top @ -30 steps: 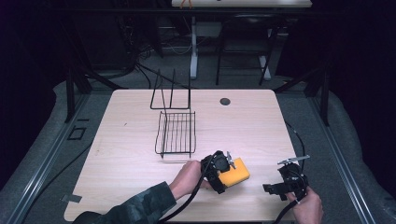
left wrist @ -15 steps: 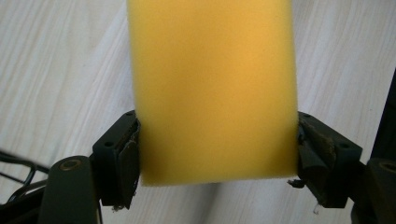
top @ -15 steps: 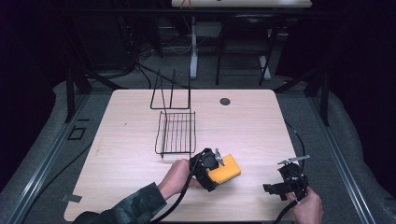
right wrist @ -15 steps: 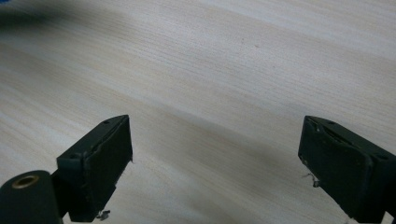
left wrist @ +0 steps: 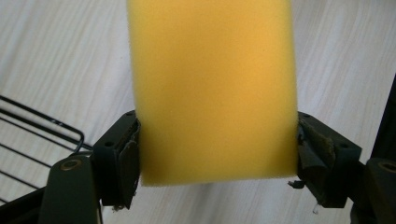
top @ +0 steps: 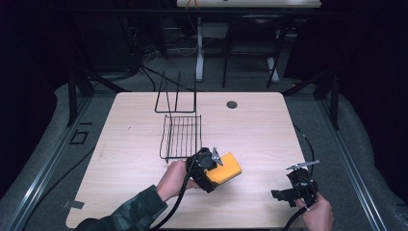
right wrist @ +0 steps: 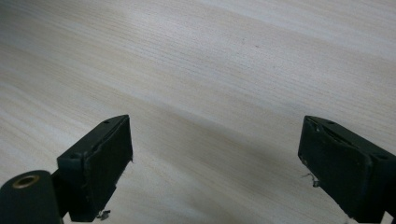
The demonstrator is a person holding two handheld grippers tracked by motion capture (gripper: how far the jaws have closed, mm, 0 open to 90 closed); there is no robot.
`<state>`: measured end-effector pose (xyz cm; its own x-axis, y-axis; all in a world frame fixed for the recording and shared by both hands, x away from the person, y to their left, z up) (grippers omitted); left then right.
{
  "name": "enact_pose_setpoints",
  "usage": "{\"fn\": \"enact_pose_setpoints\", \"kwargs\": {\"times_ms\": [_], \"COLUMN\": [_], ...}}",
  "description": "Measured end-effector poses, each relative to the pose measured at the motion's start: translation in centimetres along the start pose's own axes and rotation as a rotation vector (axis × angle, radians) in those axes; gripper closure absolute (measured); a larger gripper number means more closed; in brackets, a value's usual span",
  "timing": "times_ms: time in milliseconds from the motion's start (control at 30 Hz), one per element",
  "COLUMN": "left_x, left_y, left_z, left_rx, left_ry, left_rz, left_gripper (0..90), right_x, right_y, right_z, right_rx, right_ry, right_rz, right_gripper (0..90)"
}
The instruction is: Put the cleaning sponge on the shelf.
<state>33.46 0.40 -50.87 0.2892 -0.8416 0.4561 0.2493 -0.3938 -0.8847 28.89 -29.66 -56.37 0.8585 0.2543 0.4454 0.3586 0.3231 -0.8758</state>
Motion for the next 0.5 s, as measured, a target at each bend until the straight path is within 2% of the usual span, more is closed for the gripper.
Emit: {"fn": "enact_pose_setpoints", "kwargs": {"times_ms": [500], "left_x": [-0.3], "left_y": [-2.2], "left_z": [2.1], "left_rx": [0.040], "left_ry": [-0.047], "left_rz": [-0.049], "left_gripper": [25.5], "right_x": [0.1], "right_y": [0.1], "right_z": [0.1], "right_rx": [0.004], "right_ry": [-0.011], "right_rz": [0.000], "right_gripper": [9.5]}}
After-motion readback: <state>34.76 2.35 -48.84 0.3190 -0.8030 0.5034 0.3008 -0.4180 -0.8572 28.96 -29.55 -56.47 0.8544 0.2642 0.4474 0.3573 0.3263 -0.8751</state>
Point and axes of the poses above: each handheld gripper's, and its own axes: y roughly forward along the jaws, x roughly out of its top, z roughly to its left, the point moved 3 cm from there along y, roughly forward along the jaws, and after that the axes turned 3 degrees about x, right-handed, at the moved point
